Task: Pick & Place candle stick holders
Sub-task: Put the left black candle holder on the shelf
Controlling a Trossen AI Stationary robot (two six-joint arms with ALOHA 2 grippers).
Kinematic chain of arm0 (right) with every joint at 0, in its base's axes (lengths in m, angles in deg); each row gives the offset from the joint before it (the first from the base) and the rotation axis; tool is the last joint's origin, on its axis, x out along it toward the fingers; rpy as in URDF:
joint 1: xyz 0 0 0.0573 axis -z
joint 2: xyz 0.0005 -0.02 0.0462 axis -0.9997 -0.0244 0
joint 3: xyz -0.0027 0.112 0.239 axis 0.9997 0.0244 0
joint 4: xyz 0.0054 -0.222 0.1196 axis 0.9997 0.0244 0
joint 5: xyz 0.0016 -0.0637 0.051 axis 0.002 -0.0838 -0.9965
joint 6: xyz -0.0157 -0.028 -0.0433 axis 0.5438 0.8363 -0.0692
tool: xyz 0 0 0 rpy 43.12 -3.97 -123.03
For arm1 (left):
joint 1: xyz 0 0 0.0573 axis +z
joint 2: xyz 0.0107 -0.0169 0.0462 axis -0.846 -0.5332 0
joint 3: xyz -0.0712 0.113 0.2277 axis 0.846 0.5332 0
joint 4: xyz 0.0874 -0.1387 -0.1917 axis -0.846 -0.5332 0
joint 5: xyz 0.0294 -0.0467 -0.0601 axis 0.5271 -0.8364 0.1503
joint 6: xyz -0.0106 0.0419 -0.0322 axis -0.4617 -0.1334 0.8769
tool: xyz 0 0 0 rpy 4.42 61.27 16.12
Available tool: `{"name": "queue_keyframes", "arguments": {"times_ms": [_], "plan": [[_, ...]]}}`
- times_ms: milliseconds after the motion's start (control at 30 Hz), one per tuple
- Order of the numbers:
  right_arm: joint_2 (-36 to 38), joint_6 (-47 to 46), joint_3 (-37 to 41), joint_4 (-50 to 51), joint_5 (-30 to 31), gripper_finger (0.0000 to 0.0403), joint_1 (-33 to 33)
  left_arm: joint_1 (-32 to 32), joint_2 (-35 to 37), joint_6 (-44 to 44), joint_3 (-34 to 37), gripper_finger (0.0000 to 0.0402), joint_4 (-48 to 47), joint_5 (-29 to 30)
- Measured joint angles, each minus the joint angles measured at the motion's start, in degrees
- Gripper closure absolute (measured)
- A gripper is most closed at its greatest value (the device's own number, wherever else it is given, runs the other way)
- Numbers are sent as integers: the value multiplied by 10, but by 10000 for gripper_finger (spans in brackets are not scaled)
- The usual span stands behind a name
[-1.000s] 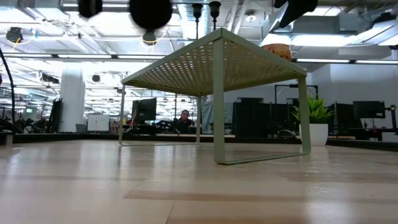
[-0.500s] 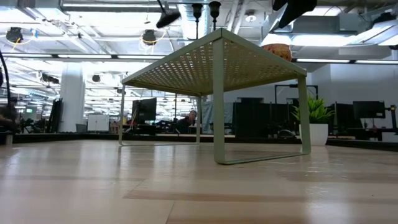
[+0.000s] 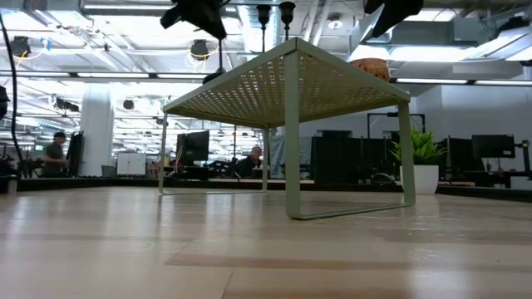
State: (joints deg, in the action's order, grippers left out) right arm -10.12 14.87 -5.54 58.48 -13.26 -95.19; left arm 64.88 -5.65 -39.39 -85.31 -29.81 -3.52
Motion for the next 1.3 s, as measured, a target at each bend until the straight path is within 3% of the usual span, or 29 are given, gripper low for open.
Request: {"name": "queue_keyframes", "arguments": {"times_ms": [200, 400, 1300], "plan": [[0, 0, 0, -1, 1, 19, 0, 0, -35, -33, 0, 388, -5, 2], [0, -1, 0, -2, 9, 19, 0, -7, -50, -70, 0, 388, -6, 47], [0, -5, 0, -1, 14, 19, 0, -32, -83, -63, 0, 387, 18, 73]]}}
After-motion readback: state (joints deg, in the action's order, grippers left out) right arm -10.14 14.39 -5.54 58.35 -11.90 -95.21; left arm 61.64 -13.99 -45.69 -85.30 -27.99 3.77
